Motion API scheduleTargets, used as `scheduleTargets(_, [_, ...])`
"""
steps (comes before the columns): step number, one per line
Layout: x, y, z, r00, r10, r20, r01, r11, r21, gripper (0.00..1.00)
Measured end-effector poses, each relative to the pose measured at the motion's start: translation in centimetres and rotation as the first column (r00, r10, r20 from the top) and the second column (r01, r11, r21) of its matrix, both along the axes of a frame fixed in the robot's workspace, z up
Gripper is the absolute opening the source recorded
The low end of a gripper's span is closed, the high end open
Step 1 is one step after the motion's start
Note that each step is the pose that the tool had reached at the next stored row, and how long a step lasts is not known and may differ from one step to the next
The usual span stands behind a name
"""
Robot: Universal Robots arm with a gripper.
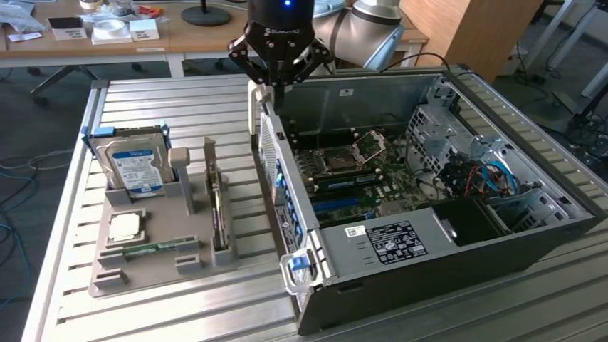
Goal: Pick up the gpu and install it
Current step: 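Reach for the gpu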
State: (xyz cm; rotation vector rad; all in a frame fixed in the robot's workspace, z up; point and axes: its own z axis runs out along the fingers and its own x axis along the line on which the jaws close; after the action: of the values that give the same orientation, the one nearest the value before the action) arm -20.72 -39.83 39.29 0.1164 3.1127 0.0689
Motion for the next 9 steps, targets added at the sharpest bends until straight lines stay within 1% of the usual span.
scheduleTargets(9, [-2.1, 0.0, 0.0, 1.0, 0.0, -0.0001, 0.0, 1.0, 0.0, 0.11])
